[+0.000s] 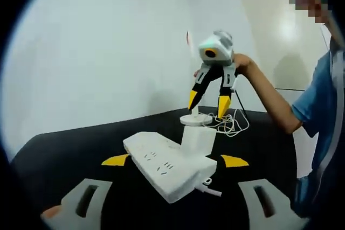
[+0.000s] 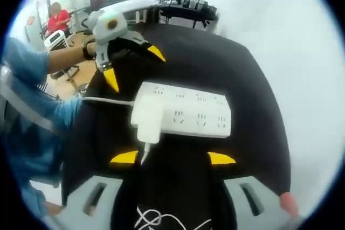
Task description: Insert the desk lamp plug into the socket, turn on the power strip switch, turn on the lamp switch, then turn off the lamp switch, turn off the power strip switch, and remove the plug from the socket.
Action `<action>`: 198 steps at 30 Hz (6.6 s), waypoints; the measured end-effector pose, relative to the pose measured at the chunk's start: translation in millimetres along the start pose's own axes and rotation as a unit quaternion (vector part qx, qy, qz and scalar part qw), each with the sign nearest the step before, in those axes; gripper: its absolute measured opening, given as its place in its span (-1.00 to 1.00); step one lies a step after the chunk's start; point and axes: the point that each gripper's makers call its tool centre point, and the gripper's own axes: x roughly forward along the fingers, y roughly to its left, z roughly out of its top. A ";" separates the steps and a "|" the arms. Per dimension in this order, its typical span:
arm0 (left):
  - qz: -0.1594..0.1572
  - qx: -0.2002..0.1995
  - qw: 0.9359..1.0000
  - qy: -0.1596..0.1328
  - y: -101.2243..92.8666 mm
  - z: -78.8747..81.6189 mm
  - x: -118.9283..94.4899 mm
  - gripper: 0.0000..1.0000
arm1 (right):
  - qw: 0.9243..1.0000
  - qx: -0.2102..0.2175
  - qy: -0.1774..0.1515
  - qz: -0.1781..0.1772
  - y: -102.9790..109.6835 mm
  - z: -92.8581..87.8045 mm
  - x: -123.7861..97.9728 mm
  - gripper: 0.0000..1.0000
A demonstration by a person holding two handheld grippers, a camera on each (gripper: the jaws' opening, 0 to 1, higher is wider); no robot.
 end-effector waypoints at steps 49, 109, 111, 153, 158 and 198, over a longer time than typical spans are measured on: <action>-0.050 -0.057 0.996 -0.050 29.3 -17.8 -38.4 0.77 | 0.937 0.178 -0.245 -0.175 33.3 -2.4 -87.1 0.79; -0.073 -0.037 0.995 -0.056 17.8 -19.2 -47.2 0.62 | 0.849 0.264 -0.385 -0.249 81.4 6.3 -14.6 0.10; -0.073 -0.037 0.995 -0.059 18.4 -18.2 -47.8 0.61 | 0.849 0.268 -0.383 -0.245 82.8 7.6 -8.3 0.08; -0.082 -0.032 0.994 -0.062 17.2 -18.4 -50.7 0.56 | 0.834 0.398 -0.332 -0.187 64.0 23.6 82.7 0.01; -0.081 -0.033 0.994 -0.064 17.8 -17.9 -51.3 0.54 | 0.825 0.408 -0.335 -0.201 59.9 21.4 85.3 0.01; -0.080 -0.020 0.996 -0.047 13.8 -23.8 -48.0 0.51 | 0.806 0.419 -0.336 -0.249 46.7 21.0 86.9 -0.22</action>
